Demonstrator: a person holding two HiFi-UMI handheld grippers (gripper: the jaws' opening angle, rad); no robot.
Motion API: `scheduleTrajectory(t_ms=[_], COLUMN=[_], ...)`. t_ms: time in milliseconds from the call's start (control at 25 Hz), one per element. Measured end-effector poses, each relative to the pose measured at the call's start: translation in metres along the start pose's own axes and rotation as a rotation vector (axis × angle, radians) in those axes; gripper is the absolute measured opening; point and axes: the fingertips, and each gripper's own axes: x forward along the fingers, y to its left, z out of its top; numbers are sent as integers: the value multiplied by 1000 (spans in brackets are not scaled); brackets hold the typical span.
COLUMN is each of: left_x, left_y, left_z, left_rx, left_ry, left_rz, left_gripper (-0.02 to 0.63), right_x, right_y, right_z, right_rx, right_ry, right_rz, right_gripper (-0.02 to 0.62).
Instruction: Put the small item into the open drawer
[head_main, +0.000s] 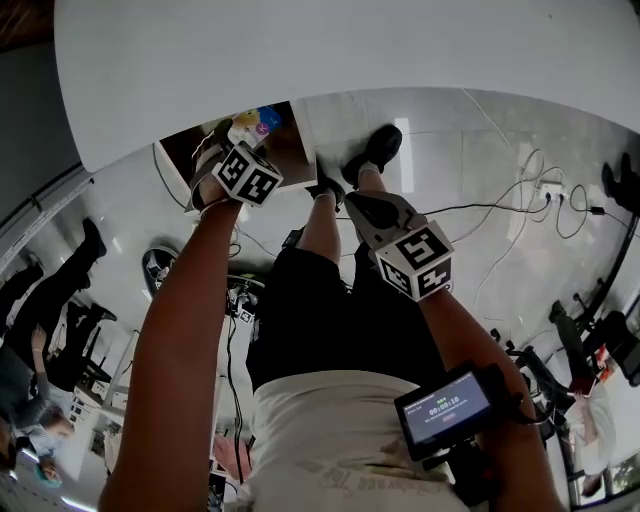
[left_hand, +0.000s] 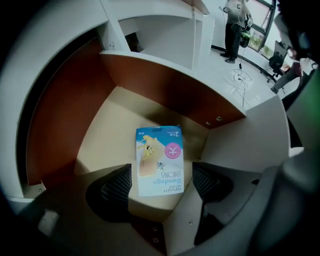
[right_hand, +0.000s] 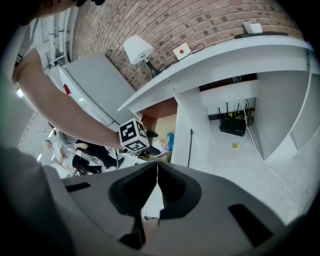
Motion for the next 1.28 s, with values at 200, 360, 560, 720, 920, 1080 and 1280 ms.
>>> scheduleTrajectory(t_ms=[200,360,560,720,920,1080,1280], left_x=[-35,-58,-86,-106,-139,-168,-202], left_y=[-12,-22,-27,-43,-40,-35,-23], left_z=[-6,-15,-31,-41,-56,-53,-53], left_rx=[-16,-36,-103,-186,-297,-450,-565], left_ry=[-14,-27,-59,-81,-119,-226,-316], left_rz=[-9,-17,-22,-70,-63,-58,-23], left_gripper=[341,281,235,181,115,94,57], right_x=[-3,-6,-2,-7,-10,-17,-20], right_y=[3,9,27,39,55,65,82], right_z=[10,18,26,28,45,59,80], right_rx=[-33,-52,-88,-121,-162,-201,-241], right_ry=[14,23,35,57,48,45,30], right_rz=[-1,-1,9,13,33,40,48], right_gripper=[6,6,6,6,6,6,6])
